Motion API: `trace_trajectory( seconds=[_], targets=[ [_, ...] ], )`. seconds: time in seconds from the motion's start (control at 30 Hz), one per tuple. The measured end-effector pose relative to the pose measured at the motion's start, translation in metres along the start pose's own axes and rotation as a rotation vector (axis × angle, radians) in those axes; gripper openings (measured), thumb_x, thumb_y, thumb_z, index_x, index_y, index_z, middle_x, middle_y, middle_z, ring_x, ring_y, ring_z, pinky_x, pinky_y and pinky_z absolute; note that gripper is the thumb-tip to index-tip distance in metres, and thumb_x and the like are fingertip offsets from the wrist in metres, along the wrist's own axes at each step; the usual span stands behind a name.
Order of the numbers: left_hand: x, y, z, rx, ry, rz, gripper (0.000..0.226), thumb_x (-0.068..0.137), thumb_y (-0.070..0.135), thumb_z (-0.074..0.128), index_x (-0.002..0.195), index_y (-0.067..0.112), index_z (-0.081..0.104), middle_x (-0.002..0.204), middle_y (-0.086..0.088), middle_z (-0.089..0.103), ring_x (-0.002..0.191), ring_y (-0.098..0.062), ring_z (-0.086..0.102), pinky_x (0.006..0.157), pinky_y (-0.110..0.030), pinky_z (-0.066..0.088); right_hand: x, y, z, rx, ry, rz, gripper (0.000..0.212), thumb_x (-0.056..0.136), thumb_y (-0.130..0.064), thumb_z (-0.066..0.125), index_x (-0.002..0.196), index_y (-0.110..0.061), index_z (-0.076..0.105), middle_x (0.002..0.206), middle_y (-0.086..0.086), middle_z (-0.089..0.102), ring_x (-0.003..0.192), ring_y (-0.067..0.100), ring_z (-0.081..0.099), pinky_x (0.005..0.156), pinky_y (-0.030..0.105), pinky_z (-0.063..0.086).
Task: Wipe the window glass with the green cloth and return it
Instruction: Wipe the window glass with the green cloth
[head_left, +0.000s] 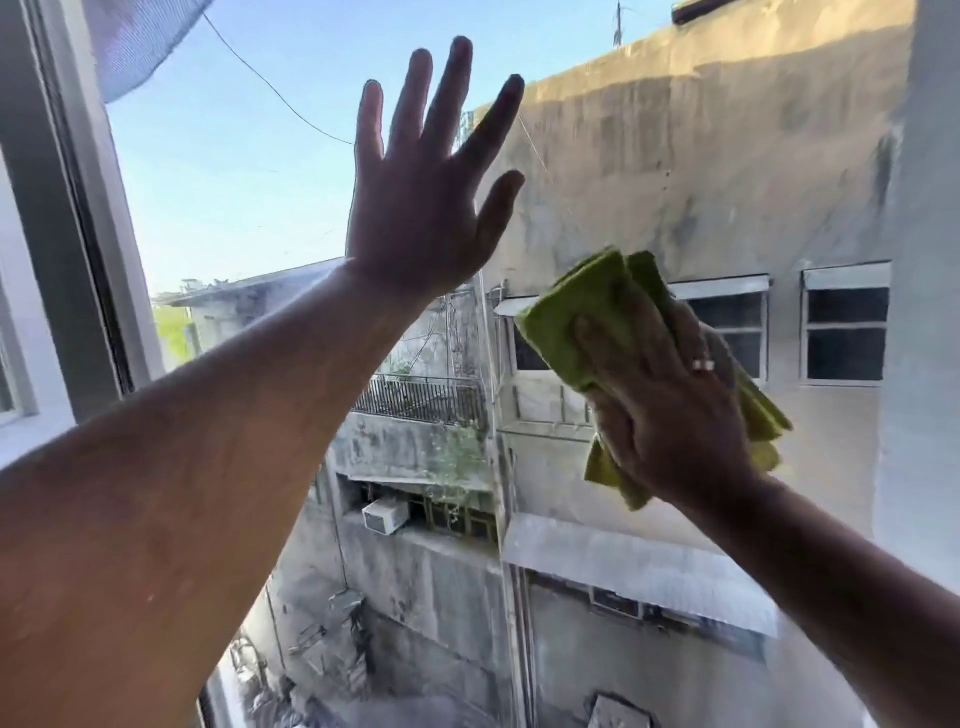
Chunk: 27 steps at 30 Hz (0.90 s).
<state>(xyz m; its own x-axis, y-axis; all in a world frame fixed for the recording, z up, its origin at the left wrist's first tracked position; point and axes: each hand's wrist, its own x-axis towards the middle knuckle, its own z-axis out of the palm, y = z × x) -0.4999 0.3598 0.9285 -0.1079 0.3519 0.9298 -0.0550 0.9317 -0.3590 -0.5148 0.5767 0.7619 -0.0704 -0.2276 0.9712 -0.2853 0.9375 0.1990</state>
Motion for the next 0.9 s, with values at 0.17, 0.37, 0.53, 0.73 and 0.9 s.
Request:
trace_trajectory(
  seconds=[0.17,0.37,0.53,0.73,0.9],
  targets=[
    [0.000,-0.004,-0.001,-0.025,-0.021,0.027,0.063,0.103,0.059,0.016,0.160,0.033,0.017,0.170,-0.012,0.013,0.157,-0.034,0.013,0.124,-0.059,0.012,-0.043,-0.118,0.023,0.133,-0.143,-0.398,0.062,0.090,-0.042,0.051,0.151,-0.038,0.038,0.162,0.003,0.035,0.145,0.032,0.035,0.120,0.048,0.024],
    [0.000,-0.001,0.000,-0.039,-0.017,0.026,0.066,0.101,0.060,0.012,0.160,0.031,0.019,0.170,-0.013,0.014,0.156,-0.037,0.015,0.123,-0.062,0.014,-0.041,0.025,0.000,0.015,-0.089,-0.267,0.056,0.101,-0.049,0.038,0.155,-0.032,0.033,0.165,0.005,0.025,0.152,0.030,0.028,0.113,0.048,0.034],
    [0.000,0.002,-0.003,-0.027,-0.033,0.032,0.068,0.100,0.060,0.009,0.160,0.031,0.018,0.170,-0.014,0.013,0.156,-0.037,0.014,0.123,-0.062,0.014,0.021,0.087,-0.029,-0.036,0.085,0.640,0.066,0.103,-0.044,0.027,0.160,-0.015,0.013,0.166,0.026,0.010,0.153,0.045,0.017,0.118,0.061,0.029],
    [0.001,-0.002,-0.001,-0.010,-0.016,0.062,0.063,0.102,0.055,0.017,0.159,0.027,0.023,0.168,-0.016,0.018,0.153,-0.040,0.020,0.120,-0.062,0.018,-0.019,-0.028,0.005,0.066,-0.171,-0.472,0.054,0.099,-0.046,0.043,0.152,-0.041,0.035,0.165,0.001,0.030,0.151,0.031,0.028,0.126,0.045,0.013],
    [0.000,-0.002,-0.001,-0.010,-0.009,0.041,0.062,0.102,0.053,0.023,0.158,0.027,0.022,0.168,-0.017,0.018,0.152,-0.041,0.020,0.119,-0.064,0.017,0.017,0.108,-0.029,-0.067,-0.025,-0.075,0.053,0.101,-0.039,0.040,0.152,-0.024,0.041,0.162,0.015,0.031,0.151,0.038,0.029,0.119,0.052,0.033]
  ],
)
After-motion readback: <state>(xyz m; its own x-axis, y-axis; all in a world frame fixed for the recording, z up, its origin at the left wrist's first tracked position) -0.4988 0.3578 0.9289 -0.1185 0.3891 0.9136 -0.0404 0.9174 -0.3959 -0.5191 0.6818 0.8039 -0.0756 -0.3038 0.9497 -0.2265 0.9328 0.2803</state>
